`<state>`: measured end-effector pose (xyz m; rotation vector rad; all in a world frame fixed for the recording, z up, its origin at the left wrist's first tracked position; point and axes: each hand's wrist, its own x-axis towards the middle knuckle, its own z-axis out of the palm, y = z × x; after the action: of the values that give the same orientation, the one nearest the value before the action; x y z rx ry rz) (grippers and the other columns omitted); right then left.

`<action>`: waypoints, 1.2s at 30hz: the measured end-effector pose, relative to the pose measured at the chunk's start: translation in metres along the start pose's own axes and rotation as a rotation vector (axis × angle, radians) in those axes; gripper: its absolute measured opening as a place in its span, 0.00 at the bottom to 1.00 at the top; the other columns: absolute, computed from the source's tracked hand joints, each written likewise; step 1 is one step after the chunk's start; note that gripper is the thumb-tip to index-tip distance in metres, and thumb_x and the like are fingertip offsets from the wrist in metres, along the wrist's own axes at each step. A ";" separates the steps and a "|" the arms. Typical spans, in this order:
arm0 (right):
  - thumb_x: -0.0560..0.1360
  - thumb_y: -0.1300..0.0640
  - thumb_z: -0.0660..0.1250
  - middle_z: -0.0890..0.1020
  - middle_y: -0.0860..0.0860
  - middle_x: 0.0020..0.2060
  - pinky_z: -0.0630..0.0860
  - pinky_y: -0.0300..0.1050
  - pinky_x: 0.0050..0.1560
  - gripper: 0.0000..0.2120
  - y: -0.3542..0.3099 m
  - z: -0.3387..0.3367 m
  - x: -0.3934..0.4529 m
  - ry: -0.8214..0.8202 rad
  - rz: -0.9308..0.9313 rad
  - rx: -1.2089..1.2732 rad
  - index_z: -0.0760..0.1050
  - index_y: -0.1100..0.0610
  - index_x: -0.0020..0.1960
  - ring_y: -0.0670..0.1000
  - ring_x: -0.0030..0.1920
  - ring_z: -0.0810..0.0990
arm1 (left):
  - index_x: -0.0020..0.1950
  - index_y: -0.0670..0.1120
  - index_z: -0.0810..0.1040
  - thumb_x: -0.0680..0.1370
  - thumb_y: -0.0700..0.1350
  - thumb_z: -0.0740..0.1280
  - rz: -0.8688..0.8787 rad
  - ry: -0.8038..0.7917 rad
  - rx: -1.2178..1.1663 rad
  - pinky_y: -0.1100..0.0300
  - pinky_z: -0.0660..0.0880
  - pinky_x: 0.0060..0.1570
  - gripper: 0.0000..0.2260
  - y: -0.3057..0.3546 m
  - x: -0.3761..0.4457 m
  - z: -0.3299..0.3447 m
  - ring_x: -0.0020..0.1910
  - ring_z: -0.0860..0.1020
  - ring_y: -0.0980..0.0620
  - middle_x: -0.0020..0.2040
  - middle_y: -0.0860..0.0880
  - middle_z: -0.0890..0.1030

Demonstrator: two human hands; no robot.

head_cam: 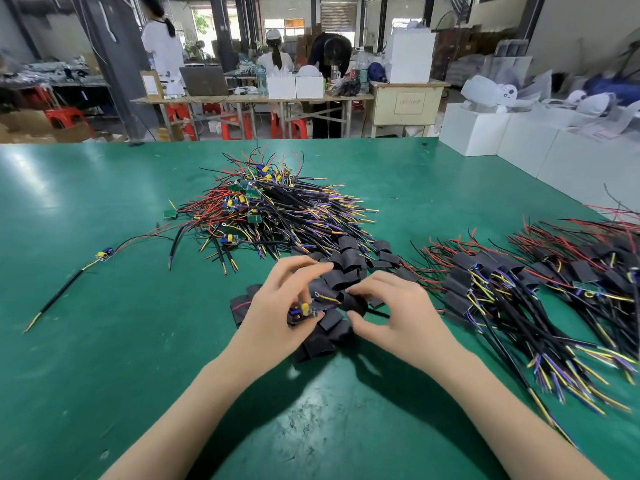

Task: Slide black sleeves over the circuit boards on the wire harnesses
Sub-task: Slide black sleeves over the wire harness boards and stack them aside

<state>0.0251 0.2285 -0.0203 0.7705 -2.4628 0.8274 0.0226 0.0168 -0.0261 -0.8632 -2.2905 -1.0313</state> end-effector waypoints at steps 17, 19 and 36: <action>0.69 0.57 0.73 0.80 0.49 0.44 0.76 0.46 0.45 0.11 0.004 -0.006 0.000 0.022 -0.094 -0.024 0.80 0.57 0.51 0.48 0.43 0.77 | 0.53 0.49 0.74 0.75 0.46 0.73 -0.160 -0.190 -0.092 0.62 0.75 0.47 0.12 -0.004 -0.003 -0.009 0.41 0.78 0.55 0.40 0.56 0.80; 0.69 0.56 0.72 0.80 0.49 0.45 0.77 0.46 0.47 0.12 0.002 -0.004 -0.001 -0.025 -0.129 -0.039 0.80 0.57 0.51 0.50 0.45 0.79 | 0.51 0.48 0.74 0.75 0.47 0.73 -0.126 -0.212 -0.064 0.56 0.76 0.46 0.10 -0.004 -0.003 -0.008 0.40 0.77 0.52 0.40 0.54 0.79; 0.69 0.56 0.73 0.80 0.48 0.46 0.78 0.46 0.43 0.13 0.000 0.001 -0.003 -0.113 -0.124 -0.032 0.80 0.56 0.53 0.48 0.41 0.78 | 0.50 0.51 0.82 0.71 0.44 0.77 -0.188 -0.122 -0.188 0.69 0.75 0.48 0.10 -0.005 -0.001 -0.010 0.45 0.81 0.56 0.46 0.56 0.83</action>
<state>0.0270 0.2287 -0.0224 0.9720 -2.4898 0.7159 0.0215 0.0056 -0.0231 -0.8143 -2.4426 -1.3268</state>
